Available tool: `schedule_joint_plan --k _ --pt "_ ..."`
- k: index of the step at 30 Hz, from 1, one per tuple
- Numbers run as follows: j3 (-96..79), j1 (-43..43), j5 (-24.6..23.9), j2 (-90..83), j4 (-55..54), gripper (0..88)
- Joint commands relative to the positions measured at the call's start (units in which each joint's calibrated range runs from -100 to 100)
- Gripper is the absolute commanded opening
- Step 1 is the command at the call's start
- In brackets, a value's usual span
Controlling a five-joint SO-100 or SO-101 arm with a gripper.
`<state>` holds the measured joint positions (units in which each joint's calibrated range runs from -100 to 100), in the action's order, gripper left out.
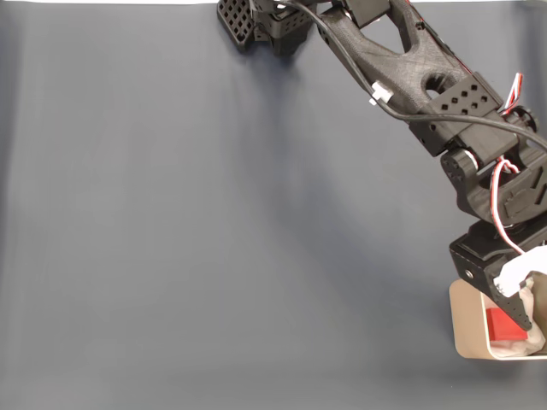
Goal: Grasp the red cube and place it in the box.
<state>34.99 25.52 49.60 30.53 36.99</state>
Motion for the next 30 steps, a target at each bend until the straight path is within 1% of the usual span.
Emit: schedule_joint_plan --k 1,27,29,30 --pt "2.42 0.33 -0.20 -2.80 -1.26 42.2" --pt "1.51 0.12 -0.44 -3.84 -2.24 41.9" --pt "1.51 0.12 -0.34 -4.10 -2.07 38.2" --pt "1.41 0.12 -0.05 -4.44 -1.66 33.0"
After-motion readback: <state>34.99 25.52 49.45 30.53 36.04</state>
